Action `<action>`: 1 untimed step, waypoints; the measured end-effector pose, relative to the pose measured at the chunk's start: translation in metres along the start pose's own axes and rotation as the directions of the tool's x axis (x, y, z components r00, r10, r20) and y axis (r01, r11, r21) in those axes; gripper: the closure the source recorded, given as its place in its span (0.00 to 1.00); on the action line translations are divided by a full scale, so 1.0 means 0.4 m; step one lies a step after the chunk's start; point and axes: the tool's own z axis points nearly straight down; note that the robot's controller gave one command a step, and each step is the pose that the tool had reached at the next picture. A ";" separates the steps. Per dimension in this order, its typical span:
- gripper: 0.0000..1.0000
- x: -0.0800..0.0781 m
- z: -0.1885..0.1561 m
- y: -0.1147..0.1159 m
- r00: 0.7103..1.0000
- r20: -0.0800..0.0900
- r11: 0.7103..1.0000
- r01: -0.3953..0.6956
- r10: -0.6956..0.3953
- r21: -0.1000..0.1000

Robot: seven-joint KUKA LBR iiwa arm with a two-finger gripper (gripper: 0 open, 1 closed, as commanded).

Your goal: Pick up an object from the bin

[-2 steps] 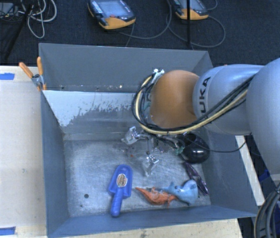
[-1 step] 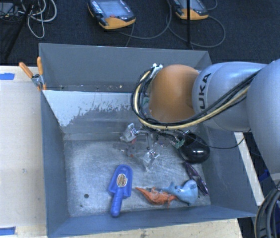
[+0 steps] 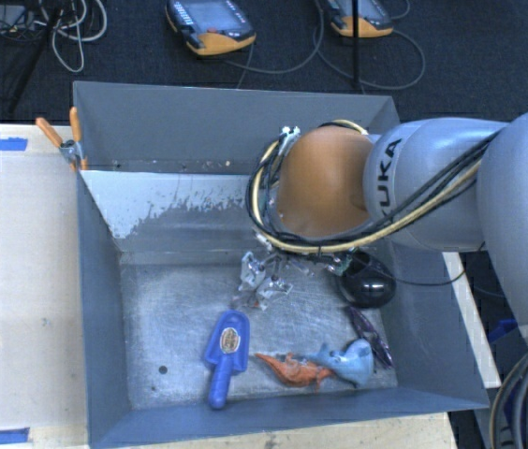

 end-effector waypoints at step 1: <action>1.00 0.000 0.000 0.000 1.000 0.000 1.000 -0.002 0.002 0.000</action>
Offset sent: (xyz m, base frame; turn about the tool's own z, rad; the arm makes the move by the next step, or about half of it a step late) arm -0.0226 0.0085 0.1119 0.1256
